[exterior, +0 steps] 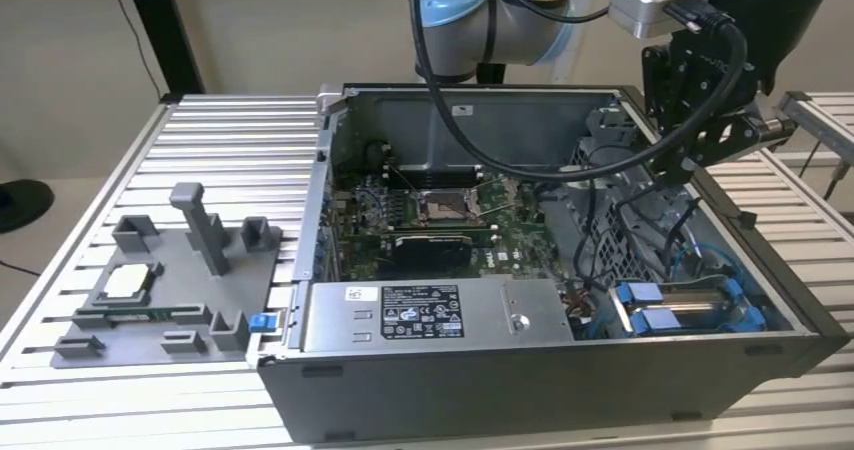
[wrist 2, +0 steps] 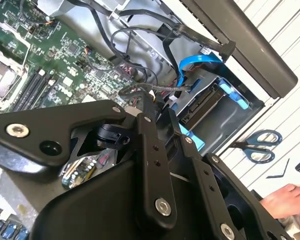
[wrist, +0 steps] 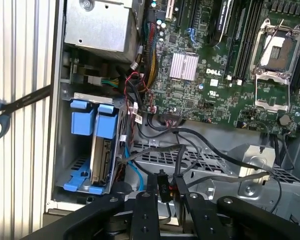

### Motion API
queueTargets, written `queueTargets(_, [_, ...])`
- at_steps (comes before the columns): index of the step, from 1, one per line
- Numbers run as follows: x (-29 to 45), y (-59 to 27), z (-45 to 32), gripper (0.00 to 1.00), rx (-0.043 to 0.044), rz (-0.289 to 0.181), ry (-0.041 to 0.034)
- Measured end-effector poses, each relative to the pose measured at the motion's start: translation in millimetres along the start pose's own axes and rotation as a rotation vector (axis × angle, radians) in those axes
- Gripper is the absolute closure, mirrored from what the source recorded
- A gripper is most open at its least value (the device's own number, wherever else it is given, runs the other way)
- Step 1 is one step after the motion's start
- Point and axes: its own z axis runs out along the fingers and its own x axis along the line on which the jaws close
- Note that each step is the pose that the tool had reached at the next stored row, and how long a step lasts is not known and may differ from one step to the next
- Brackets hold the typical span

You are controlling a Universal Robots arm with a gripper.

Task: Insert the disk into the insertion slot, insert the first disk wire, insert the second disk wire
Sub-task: 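Insert the first disk wire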

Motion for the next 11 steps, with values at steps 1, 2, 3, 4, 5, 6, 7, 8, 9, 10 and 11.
queueTargets(1, [0.0,0.0,0.0,0.00,0.0000,0.000,0.0002])
queueTargets(2, [0.0,0.0,0.1,0.00,0.0000,0.000,0.0003])
queueTargets(3, [0.0,0.0,0.5,0.00,0.0001,0.000,0.0004])
queueTargets(4, [0.0,0.1,0.9,0.00,0.0002,0.000,0.0004])
queueTargets(5, [0.0,0.2,1.3,0.00,0.0002,0.000,0.0004])
queueTargets(6, [0.1,0.2,1.8,0.00,0.0003,0.000,0.0003])
queueTargets(7, [0.1,0.3,1.9,0.00,0.0002,0.000,0.0004])
queueTargets(8, [0.1,0.3,2.0,0.00,0.0002,0.000,0.0005])
queueTargets(9, [0.1,0.3,2.0,0.00,0.0002,0.000,0.0006])
queueTargets(10, [0.1,0.3,2.0,0.00,0.0002,0.000,0.0004])
queueTargets(11, [0.1,0.3,2.1,0.00,0.0002,0.000,0.0002])
